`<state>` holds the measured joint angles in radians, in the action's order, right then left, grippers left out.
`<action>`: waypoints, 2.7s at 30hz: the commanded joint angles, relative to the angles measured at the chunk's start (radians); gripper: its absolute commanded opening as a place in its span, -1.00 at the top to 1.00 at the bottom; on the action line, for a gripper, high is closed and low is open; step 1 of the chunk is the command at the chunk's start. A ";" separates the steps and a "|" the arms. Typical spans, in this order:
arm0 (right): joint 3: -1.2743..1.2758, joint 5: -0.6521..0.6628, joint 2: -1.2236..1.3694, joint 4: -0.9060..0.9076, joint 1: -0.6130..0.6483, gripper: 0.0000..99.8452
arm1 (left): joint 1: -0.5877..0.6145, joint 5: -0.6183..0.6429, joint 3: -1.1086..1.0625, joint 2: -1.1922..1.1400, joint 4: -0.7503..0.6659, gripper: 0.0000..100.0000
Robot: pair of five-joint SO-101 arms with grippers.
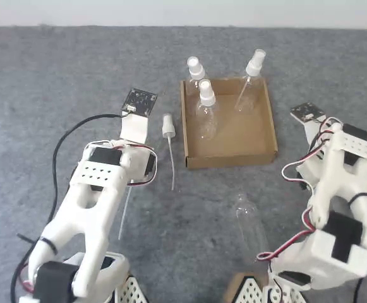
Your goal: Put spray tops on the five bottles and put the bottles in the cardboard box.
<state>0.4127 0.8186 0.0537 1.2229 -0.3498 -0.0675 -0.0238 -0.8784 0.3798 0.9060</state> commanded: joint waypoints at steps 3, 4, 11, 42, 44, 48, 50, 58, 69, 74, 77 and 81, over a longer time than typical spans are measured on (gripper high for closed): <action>-0.055 -0.003 0.038 -0.053 -0.065 0.71 | 0.002 0.009 0.002 0.052 -0.020 0.97; -0.057 -0.003 0.044 -0.056 -0.073 0.71 | 0.002 0.009 0.002 0.052 -0.020 0.97; -0.104 -0.011 -0.004 -0.030 -0.097 0.99 | 0.002 0.009 0.002 0.052 -0.020 0.97; 0.075 -0.652 -0.694 -0.147 1.119 0.99 | 0.209 0.054 0.361 0.772 0.236 0.97; 0.157 -0.654 -0.676 -0.260 1.159 0.99 | 0.207 0.078 0.398 0.821 0.245 0.97; 0.324 -0.646 -0.684 -0.458 1.218 0.99 | 0.207 0.121 0.407 0.848 0.199 0.97; 0.381 -0.646 -0.700 -0.524 1.239 0.99 | 0.207 0.166 0.404 0.847 0.169 0.97; 0.503 -0.657 -0.832 -0.590 1.271 0.99 | 0.207 0.242 0.357 0.848 0.046 0.97; 0.799 -0.763 -1.020 -0.900 1.271 0.99 | 0.121 0.313 0.268 0.847 -0.044 0.98; 0.813 -0.779 -1.029 -0.917 1.271 0.99 | 0.063 0.307 0.202 0.847 -0.040 0.98; 0.813 -0.778 -1.029 -0.920 1.270 0.99 | 0.061 0.307 0.127 0.848 -0.046 0.98; 0.815 -0.776 -1.027 -0.918 1.268 0.99 | 0.052 0.311 0.088 0.850 -0.048 0.98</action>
<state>1.2352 0.0545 -0.9344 0.3284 0.9129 -0.0123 0.2785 -0.7833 1.2098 0.8892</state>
